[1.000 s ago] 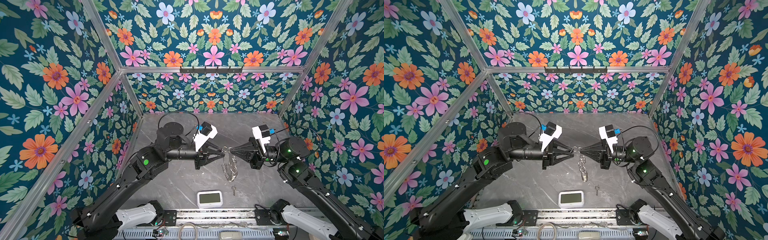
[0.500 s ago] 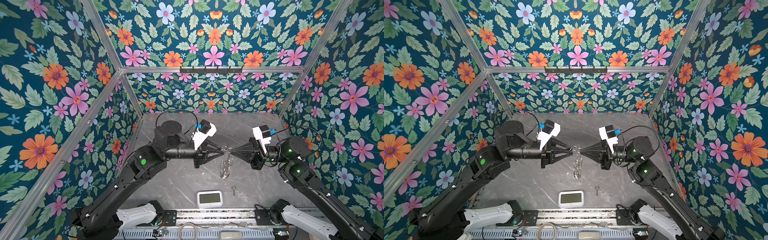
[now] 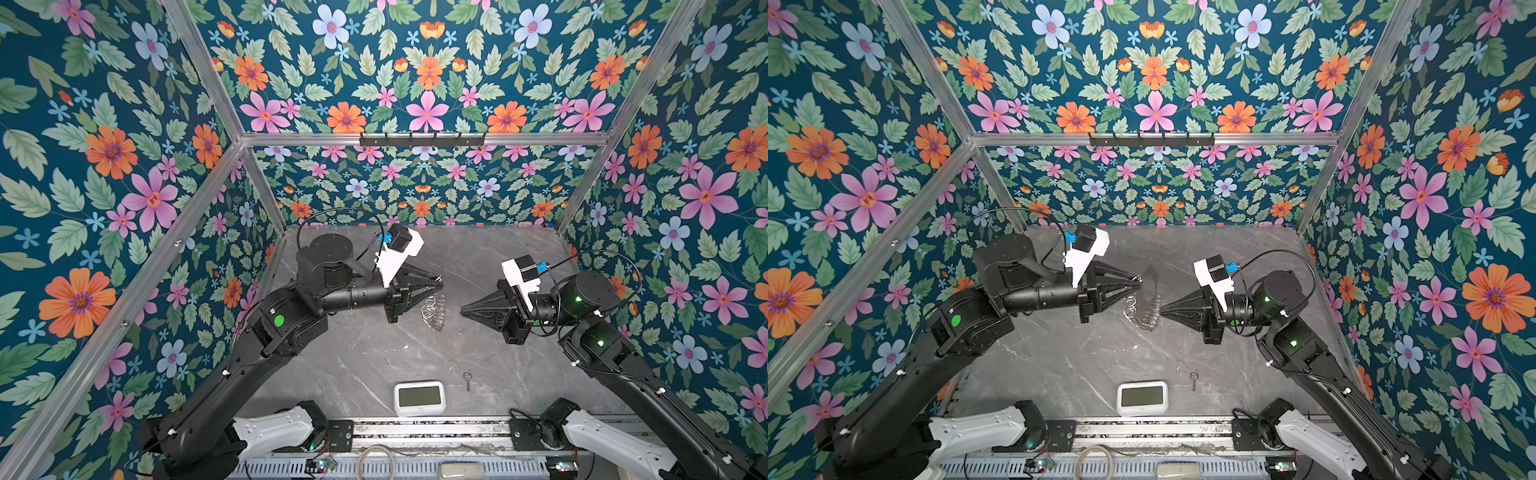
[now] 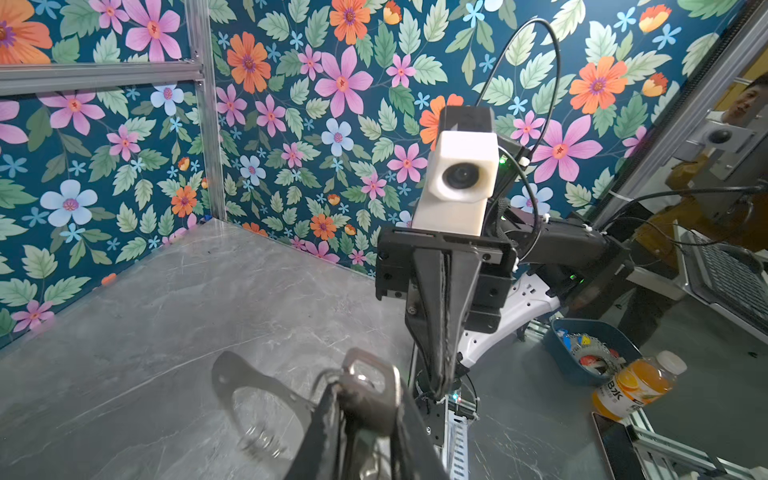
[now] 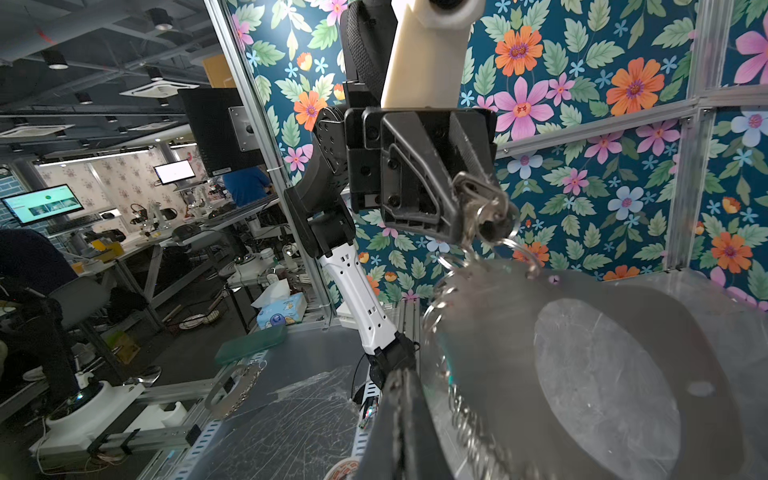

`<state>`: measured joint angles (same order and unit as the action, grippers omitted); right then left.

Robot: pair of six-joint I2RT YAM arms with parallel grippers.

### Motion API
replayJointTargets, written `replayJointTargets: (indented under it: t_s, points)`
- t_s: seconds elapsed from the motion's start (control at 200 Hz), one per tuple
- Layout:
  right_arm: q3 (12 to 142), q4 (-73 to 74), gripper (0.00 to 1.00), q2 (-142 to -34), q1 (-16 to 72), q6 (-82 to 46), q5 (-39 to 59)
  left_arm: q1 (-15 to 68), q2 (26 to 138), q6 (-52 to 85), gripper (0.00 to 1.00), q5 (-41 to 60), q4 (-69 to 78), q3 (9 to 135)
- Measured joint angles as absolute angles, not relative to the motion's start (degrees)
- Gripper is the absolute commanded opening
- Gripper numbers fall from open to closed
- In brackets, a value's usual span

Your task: Remove the keys from the keyring

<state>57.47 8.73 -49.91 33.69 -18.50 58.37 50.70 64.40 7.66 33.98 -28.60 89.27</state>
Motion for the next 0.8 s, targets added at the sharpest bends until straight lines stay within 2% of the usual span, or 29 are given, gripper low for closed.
replayJointTargets:
  t_s: [0.15,0.21,0.3,0.38,0.645,0.8]
  points:
    - [58.65,5.93,0.00,-50.43,34.57,-16.40,57.47,50.83,65.95,7.70,0.00,34.92,-28.97,90.35]
    - [58.98,4.95,0.12,-50.48,34.76,-15.84,56.36,50.72,66.04,7.79,0.00,34.94,-29.19,90.45]
    - [59.09,3.33,0.43,-50.28,34.87,-14.81,54.41,50.76,65.95,7.46,0.00,35.16,-29.30,90.35]
    - [58.61,2.68,0.53,-49.32,35.16,-13.87,51.24,50.78,65.93,7.51,0.00,35.88,-29.28,90.13]
    - [54.28,4.58,0.60,-44.86,35.24,-13.32,38.76,50.76,66.04,7.09,0.00,37.28,-29.32,89.84]
    - [54.02,5.23,0.60,-44.58,35.22,-13.21,36.60,50.76,65.93,7.09,0.00,37.28,-29.30,89.38]
